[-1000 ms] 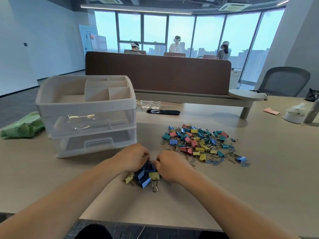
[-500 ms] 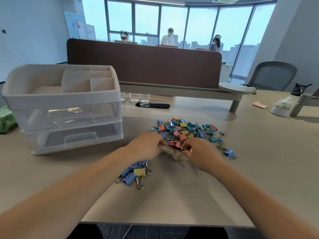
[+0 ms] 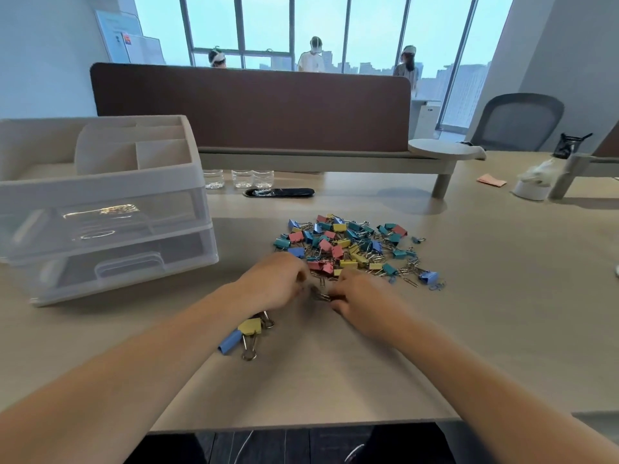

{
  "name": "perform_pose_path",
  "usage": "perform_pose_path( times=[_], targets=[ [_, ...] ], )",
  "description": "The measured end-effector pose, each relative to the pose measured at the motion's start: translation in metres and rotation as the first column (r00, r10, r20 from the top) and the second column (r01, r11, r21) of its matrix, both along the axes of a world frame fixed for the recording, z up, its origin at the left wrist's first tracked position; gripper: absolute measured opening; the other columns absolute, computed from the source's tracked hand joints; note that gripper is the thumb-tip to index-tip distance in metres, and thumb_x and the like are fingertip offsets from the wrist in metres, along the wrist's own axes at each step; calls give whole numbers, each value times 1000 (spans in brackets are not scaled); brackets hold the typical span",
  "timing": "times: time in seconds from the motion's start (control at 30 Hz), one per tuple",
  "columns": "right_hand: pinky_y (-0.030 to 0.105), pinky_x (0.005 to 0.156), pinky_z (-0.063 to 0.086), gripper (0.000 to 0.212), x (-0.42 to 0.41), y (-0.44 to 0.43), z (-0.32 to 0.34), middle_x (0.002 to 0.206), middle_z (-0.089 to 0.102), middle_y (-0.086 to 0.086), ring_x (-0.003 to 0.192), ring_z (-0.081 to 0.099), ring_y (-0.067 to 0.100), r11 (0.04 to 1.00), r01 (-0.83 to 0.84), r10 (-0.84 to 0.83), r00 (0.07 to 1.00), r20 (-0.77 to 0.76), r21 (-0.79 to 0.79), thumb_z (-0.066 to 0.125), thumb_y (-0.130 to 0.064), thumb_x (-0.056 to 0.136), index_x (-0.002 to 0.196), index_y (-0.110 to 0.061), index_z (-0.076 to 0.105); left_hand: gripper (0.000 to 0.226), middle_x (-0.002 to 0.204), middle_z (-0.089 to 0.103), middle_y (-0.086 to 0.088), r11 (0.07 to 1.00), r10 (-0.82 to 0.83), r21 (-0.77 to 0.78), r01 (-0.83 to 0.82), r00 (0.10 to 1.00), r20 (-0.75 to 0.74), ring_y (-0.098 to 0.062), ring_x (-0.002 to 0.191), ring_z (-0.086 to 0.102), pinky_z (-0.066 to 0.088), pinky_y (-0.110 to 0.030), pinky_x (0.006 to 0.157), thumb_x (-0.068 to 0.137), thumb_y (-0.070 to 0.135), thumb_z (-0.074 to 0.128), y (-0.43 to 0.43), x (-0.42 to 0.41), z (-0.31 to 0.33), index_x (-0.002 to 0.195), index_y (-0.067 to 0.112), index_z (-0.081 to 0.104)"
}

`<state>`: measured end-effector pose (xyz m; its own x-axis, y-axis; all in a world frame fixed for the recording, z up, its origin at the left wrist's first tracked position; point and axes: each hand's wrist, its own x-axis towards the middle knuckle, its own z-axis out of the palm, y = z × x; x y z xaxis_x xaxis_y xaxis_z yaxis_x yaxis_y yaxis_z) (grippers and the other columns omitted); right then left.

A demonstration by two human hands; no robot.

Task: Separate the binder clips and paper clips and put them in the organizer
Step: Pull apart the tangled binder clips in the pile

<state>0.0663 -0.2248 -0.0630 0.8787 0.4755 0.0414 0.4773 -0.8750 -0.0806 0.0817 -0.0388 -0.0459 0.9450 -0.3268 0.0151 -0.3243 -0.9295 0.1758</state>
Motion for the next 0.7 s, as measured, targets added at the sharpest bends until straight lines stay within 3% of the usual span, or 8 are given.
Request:
perform_pose_path(
  times=[0.27, 0.37, 0.47, 0.53, 0.6, 0.7],
  targets=[
    [33, 88, 53, 27, -6, -12, -4, 109, 54, -9, 100, 54, 13, 990, -16, 7, 998, 65, 138, 48, -31, 100, 120, -27, 67, 25, 102, 61, 11, 987, -112, -118, 110, 994, -9, -4, 89, 52, 37, -18, 77, 96, 14, 57, 1, -12, 4, 114, 24, 72],
    [34, 108, 40, 34, -1, -10, -8, 128, 59, -10, 123, 46, 14, 994, -57, 46, 992, 118, 89, 44, -31, 101, 128, -23, 64, 29, 116, 65, 0, 995, -14, -103, 18, 999, 41, -11, 95, 57, 43, -23, 82, 98, 8, 51, 7, -5, 4, 119, 17, 68],
    [38, 112, 36, 37, 3, -5, -11, 133, 59, -8, 126, 42, 16, 996, -72, 67, 994, 84, 52, 38, -32, 100, 125, -23, 64, 39, 127, 59, -4, 997, 71, -26, -71, 997, 11, -19, 109, 59, 47, -29, 90, 97, 4, 44, 19, 6, -1, 129, 17, 62],
    [38, 111, 36, 38, 5, -3, -13, 133, 59, -9, 124, 42, 15, 996, -79, 77, 995, 61, 29, 36, -34, 100, 123, -24, 64, 41, 119, 61, -4, 996, 84, 39, -83, 996, -39, -21, 103, 61, 51, -35, 89, 94, 1, 41, 25, 10, -5, 124, 18, 64],
    [37, 110, 37, 39, 6, -3, -13, 133, 59, -11, 122, 43, 15, 996, -87, 86, 995, 52, 21, 36, -34, 100, 122, -25, 66, 34, 106, 64, -6, 992, 72, 109, -64, 994, -78, -21, 91, 62, 54, -41, 83, 91, 1, 39, 27, 10, -8, 104, 16, 67],
    [38, 106, 40, 39, 7, -3, -13, 122, 66, -12, 115, 49, 13, 995, -87, 83, 993, 78, 48, 35, -34, 97, 113, -27, 70, 31, 115, 63, -6, 991, 42, 130, -30, 995, -85, -23, 99, 61, 52, -45, 86, 90, 4, 39, 29, 8, -12, 100, 16, 65]
  ],
)
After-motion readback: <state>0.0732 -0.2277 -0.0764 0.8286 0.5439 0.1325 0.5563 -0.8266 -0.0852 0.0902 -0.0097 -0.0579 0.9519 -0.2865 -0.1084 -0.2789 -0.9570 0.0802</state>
